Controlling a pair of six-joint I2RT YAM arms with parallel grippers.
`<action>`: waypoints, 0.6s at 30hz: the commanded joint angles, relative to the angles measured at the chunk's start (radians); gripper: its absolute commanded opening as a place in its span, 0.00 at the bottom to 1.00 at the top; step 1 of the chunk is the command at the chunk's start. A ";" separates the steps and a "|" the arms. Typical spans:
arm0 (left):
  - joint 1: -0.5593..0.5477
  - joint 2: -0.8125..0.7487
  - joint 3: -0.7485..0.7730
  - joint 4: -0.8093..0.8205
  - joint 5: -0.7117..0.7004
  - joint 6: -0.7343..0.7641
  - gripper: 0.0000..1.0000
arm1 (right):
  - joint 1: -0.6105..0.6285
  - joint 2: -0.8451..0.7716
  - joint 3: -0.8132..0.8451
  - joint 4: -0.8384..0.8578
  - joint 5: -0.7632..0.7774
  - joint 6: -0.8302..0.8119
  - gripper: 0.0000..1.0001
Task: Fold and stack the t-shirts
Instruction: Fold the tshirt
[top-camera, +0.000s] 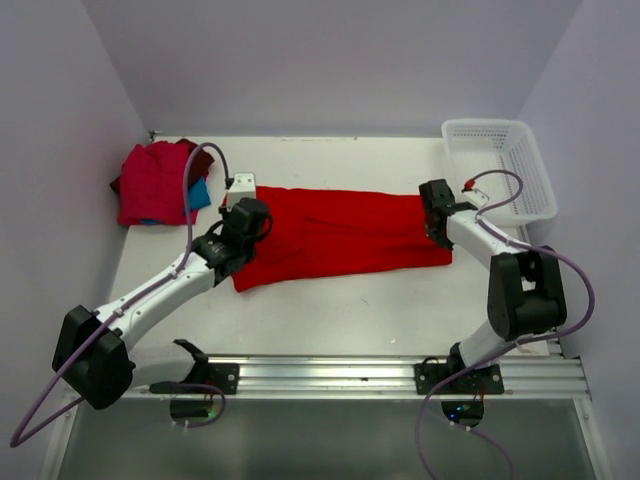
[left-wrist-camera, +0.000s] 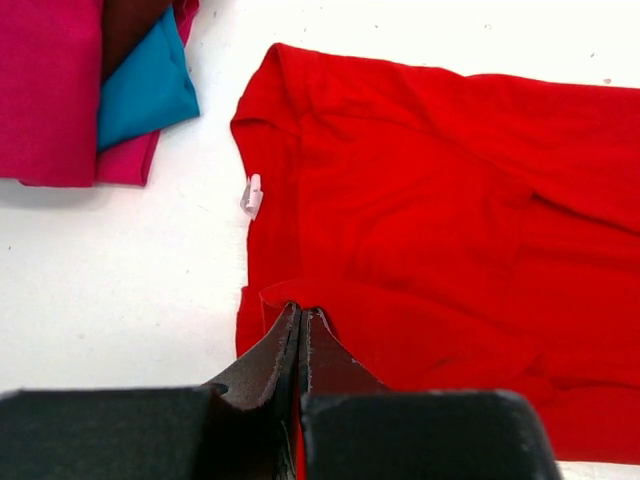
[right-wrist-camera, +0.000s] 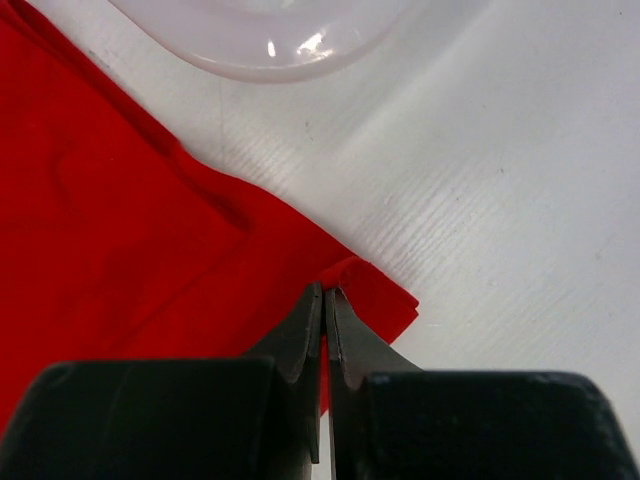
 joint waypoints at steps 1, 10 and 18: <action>0.015 0.008 0.048 0.075 -0.014 0.026 0.00 | -0.009 0.019 0.055 0.026 0.013 -0.025 0.00; 0.067 0.033 0.114 0.106 -0.026 0.066 0.00 | -0.014 0.083 0.124 0.039 0.013 -0.053 0.00; 0.128 0.076 0.155 0.141 -0.014 0.109 0.00 | -0.023 0.137 0.167 0.049 0.007 -0.072 0.00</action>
